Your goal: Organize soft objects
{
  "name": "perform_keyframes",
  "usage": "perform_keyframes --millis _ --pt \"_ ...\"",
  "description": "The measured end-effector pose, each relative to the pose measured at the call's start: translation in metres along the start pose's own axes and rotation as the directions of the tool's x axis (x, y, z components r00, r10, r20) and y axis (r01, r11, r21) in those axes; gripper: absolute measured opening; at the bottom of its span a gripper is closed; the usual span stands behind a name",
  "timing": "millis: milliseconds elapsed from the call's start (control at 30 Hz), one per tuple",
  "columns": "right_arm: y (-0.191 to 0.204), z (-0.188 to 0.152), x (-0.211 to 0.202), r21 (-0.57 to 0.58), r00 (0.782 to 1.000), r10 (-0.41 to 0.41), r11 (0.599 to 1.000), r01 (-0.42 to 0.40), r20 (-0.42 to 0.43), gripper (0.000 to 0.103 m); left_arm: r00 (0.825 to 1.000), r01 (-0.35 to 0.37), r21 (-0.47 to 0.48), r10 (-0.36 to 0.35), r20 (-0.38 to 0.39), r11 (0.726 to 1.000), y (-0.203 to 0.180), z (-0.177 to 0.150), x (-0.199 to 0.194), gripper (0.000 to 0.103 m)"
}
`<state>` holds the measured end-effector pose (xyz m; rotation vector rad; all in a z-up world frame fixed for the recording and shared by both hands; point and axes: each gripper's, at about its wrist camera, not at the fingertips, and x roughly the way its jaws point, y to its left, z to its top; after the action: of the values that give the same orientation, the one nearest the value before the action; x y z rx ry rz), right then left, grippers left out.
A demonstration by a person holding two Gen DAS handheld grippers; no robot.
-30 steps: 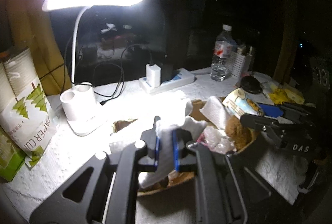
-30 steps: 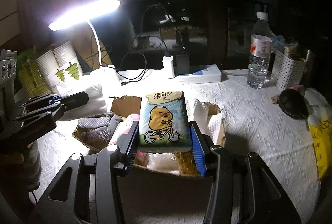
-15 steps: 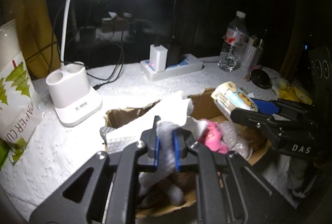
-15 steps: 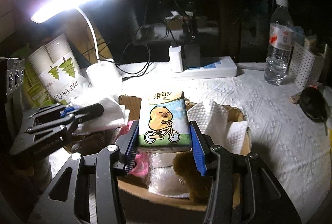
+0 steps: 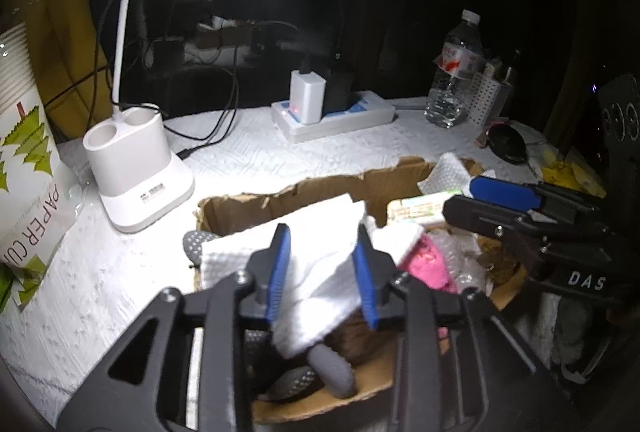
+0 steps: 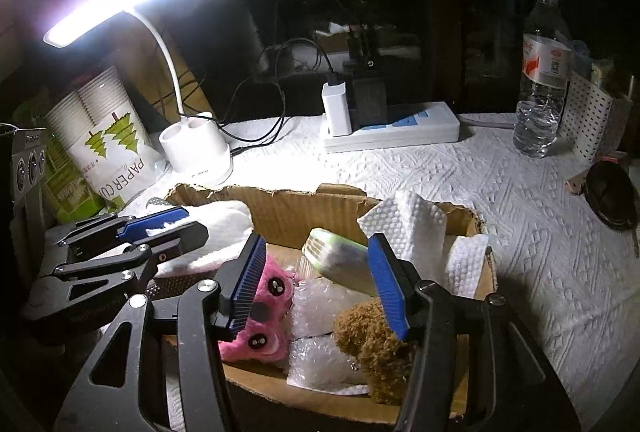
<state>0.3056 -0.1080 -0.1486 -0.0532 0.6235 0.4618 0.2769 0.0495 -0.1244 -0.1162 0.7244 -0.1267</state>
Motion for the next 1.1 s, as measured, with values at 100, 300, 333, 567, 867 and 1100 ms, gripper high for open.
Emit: perform_keyframes --millis 100,300,333,567,867,1100 --pt "0.001 -0.001 -0.006 -0.003 1.0 -0.007 1.0 0.007 0.005 0.056 1.0 0.011 -0.015 -0.011 0.015 1.0 0.0 0.001 -0.008 0.065" --pt "0.003 -0.003 -0.021 -0.007 1.0 -0.018 1.0 0.019 0.024 0.056 0.999 0.015 -0.014 -0.015 0.047 1.0 -0.005 0.003 -0.024 0.065" --pt "0.004 -0.003 -0.024 -0.008 0.999 -0.02 1.0 0.02 0.029 0.056 0.999 0.014 -0.01 -0.013 0.051 1.0 -0.007 0.003 -0.027 0.065" --pt "0.011 -0.007 -0.046 -0.016 0.998 -0.028 0.999 0.029 0.055 0.056 0.996 0.014 0.007 -0.015 0.084 1.0 -0.018 0.001 -0.049 0.066" --pt "0.018 -0.016 -0.077 -0.021 0.995 -0.039 0.999 0.041 0.09 0.056 0.992 0.001 0.031 -0.005 0.127 1.0 -0.03 -0.004 -0.082 0.067" --pt "0.024 -0.024 -0.1 -0.027 0.992 -0.053 0.998 0.056 0.115 0.056 0.988 0.007 0.04 -0.013 0.152 0.999 -0.04 -0.011 -0.104 0.074"
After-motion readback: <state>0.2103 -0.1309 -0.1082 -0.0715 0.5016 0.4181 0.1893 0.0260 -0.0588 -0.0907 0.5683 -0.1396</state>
